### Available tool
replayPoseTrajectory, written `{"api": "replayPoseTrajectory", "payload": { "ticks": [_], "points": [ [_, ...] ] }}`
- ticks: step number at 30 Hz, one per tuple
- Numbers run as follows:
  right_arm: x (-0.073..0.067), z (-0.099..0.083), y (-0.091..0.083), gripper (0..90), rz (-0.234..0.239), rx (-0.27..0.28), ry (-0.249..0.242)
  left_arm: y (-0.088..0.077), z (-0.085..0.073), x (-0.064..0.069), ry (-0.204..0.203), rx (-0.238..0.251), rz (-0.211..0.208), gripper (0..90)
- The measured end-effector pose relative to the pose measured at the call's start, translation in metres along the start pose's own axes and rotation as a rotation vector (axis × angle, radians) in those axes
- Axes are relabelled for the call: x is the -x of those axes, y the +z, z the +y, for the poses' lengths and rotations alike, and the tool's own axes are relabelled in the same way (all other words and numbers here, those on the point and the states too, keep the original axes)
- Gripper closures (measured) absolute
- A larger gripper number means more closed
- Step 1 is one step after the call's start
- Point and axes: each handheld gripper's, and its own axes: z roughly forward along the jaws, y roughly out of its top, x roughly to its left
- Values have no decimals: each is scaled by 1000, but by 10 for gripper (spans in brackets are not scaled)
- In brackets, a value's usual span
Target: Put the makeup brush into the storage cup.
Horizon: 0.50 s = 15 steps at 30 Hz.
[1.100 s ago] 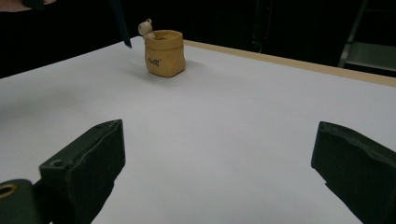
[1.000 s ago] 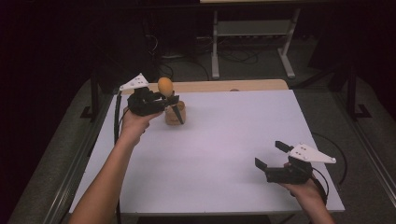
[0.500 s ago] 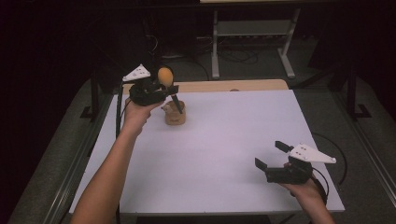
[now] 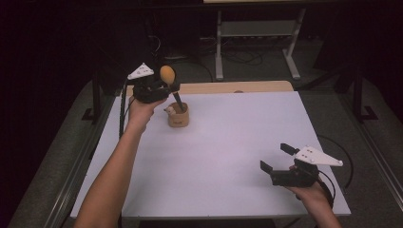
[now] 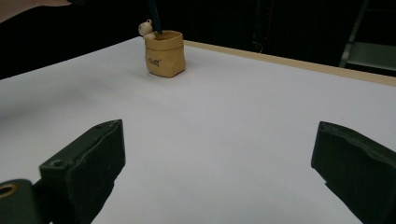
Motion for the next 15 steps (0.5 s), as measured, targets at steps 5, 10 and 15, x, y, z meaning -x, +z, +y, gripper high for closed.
{"api": "replayPoseTrajectory", "payload": {
  "ticks": [5,10,15],
  "points": [
    [0,0,0,22,2,-3,1,6,-5,-4,1,-16,17,628],
    [0,0,0,22,2,-1,-2,10,-8,-7,2,-25,30,628],
    [0,0,0,22,2,-1,-2,14,-10,-7,7,-36,39,628]
  ]
}}
